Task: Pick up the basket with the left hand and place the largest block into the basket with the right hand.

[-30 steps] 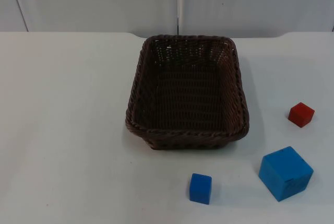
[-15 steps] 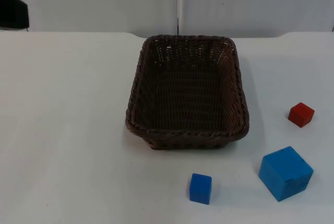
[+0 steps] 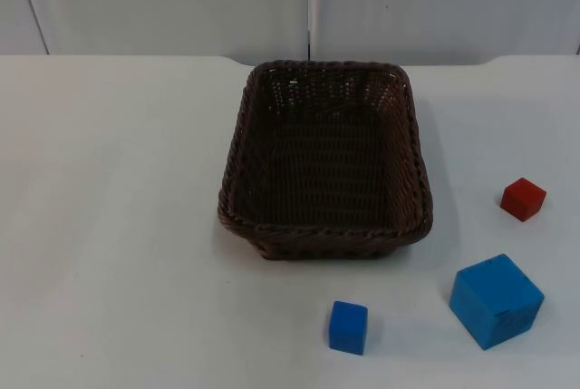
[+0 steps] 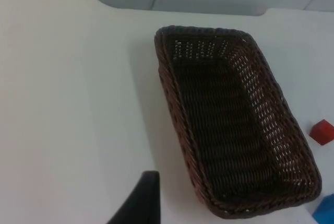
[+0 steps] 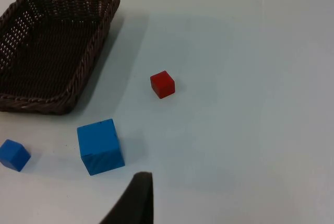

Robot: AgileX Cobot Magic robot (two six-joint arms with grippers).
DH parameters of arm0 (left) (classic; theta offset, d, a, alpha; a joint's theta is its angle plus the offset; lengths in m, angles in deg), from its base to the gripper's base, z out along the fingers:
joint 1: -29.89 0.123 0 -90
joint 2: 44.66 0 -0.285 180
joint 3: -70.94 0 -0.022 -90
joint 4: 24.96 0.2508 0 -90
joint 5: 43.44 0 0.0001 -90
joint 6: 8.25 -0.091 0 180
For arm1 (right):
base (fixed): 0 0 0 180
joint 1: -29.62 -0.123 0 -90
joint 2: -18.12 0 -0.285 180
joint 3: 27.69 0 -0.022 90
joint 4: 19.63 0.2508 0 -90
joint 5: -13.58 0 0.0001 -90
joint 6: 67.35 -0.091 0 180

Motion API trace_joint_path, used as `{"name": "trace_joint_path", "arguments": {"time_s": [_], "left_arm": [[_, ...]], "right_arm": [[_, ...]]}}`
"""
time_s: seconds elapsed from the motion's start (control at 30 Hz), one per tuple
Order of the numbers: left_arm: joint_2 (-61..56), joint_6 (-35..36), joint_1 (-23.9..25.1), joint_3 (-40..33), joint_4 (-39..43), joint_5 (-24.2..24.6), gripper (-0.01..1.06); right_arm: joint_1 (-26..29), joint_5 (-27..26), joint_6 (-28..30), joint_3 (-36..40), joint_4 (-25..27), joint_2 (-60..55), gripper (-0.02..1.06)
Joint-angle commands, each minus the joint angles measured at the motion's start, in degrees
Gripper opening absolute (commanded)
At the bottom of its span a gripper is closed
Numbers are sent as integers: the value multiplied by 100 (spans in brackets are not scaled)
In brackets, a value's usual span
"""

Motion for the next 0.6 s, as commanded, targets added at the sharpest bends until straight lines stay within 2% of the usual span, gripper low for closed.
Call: {"name": "trace_joint_path", "arguments": {"time_s": [0.0, 0.1, 0.27, 0.57], "left_arm": [[132, -16, 10, 125, 31, 11, 105], [358, -16, -53, 302, 73, 21, 105], [893, 85, -500, 783, 428, -18, 105], [2283, 1464, -1385, 1799, 2157, -152, 105]], "right_arm": [[45, -37, 68, 6, 0, 23, 105], [45, -37, 68, 6, 0, 23, 105], [45, -37, 68, 6, 0, 23, 105], [45, -37, 68, 6, 0, 23, 105]]}}
